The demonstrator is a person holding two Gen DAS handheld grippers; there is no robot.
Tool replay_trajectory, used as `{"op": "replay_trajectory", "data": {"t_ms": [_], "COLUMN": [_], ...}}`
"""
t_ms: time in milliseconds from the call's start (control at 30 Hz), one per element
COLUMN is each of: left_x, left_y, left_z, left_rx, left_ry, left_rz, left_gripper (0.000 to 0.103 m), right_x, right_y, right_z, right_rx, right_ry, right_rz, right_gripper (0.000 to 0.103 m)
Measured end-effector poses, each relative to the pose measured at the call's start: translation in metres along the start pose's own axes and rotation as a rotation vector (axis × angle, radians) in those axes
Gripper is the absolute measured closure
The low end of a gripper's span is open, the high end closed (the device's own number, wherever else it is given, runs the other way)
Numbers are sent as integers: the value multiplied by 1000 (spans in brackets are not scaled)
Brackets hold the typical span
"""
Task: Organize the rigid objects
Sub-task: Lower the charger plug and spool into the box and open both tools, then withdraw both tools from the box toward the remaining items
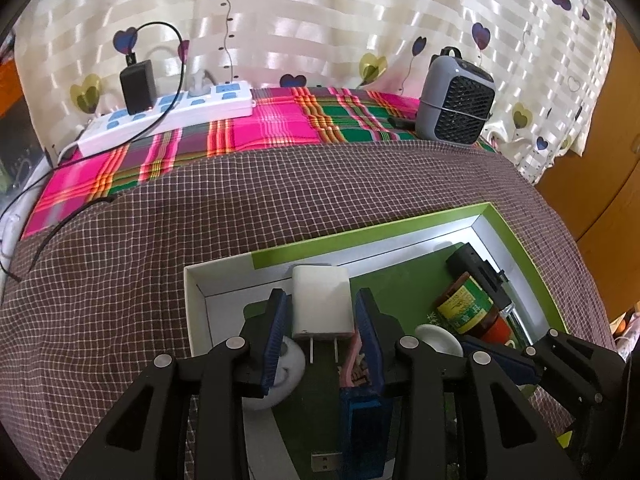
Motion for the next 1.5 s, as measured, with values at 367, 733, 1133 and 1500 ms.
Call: {"op": "replay_trajectory", "data": {"t_ms": [367, 733, 1133, 1500], "left_x": [-2, -8, -7, 5], "left_y": [-3, -16, -42, -70], "left_z": [-17, -55, -91, -114], "left_rx": [-20, -74, -118, -140], "left_ry": [2, 10, 20, 19], "left_rz": [0, 11, -15, -64], "left_gripper": [68, 67, 67, 64], "right_x": [4, 7, 10, -1], "right_y": [-1, -10, -26, -41], "right_z": [-7, -27, -48, -73], "right_rx": [-16, -36, -59, -89], "right_ry": [-14, -35, -45, -62], "right_rz": [-8, 3, 20, 70], "right_gripper": [56, 56, 56, 56]}}
Point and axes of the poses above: each gripper's, at about its wrist camera, not at the fingertips, and z roughly the way its jaws point, x to its left, y to its top, the point moved 3 cm from there along z, roughly the way its jaws point, and after that the axes turned 4 degrees about y, right-handed, at the moved point
